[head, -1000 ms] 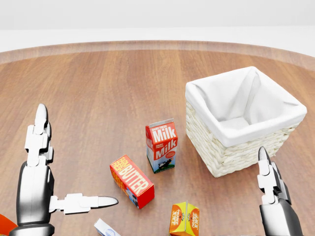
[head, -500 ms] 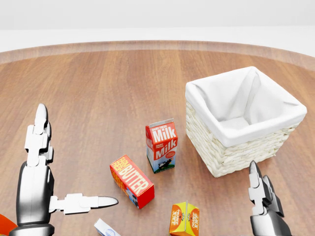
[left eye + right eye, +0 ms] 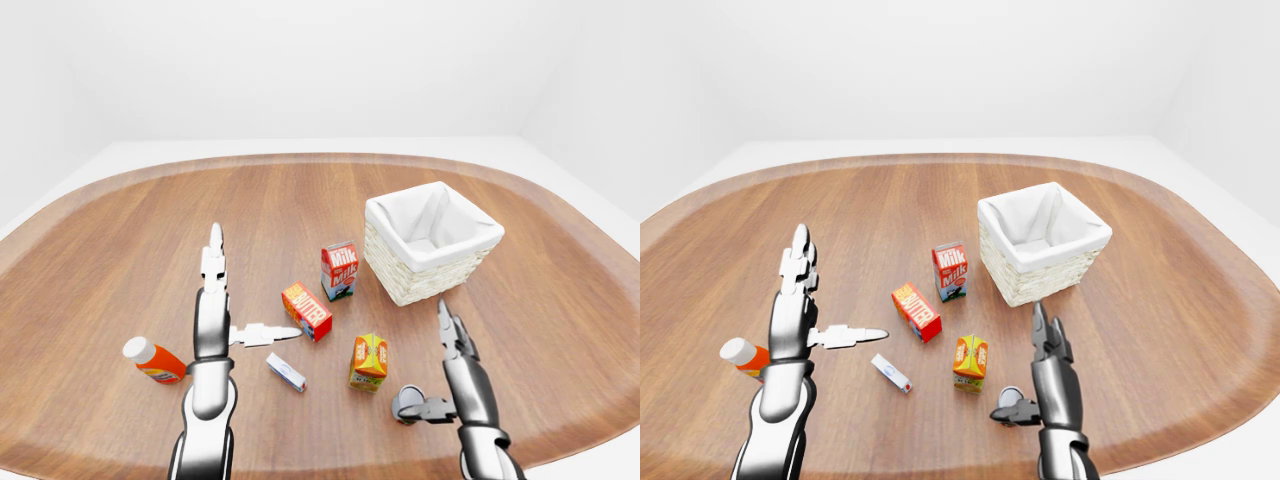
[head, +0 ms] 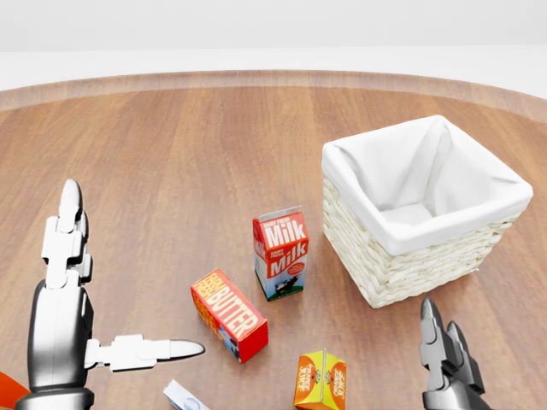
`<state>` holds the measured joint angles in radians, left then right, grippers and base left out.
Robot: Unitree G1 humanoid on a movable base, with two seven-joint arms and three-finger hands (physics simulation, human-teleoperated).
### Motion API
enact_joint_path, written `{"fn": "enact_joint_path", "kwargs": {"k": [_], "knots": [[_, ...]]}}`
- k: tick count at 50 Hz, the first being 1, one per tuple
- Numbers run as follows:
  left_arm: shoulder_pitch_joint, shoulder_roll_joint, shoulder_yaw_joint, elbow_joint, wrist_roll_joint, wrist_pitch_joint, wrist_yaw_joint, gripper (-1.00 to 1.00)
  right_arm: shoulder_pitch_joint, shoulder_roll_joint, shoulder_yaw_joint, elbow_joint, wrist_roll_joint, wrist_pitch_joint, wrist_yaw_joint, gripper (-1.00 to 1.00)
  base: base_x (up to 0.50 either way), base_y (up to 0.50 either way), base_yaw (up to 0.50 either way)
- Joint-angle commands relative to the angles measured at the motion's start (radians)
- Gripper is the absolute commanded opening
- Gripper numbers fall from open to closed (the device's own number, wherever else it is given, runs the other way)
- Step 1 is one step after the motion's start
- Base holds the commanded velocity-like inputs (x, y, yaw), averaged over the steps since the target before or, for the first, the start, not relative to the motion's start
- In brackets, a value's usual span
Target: Pick up the alphabet soup and the tomato sauce, and put them in the basket.
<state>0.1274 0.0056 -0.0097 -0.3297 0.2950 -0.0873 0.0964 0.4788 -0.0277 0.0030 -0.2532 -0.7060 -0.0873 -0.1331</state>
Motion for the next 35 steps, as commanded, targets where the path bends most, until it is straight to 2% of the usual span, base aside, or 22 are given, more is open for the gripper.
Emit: {"fn": "enact_joint_path", "kwargs": {"k": [1,35], "knots": [[0.0,0.0,0.0,-0.001,-0.002,0.0,0.0,1.0,0.033,-0.016,0.03,0.026,-0.031,0.0,-0.047,1.0,0.0,0.0,0.0],[0.001,0.001,-0.002,0.002,0.001,0.0,-0.001,1.0,0.005,-0.061,0.111,0.165,-0.097,0.0,-0.165,1.0,0.0,0.0,0.0]]}}
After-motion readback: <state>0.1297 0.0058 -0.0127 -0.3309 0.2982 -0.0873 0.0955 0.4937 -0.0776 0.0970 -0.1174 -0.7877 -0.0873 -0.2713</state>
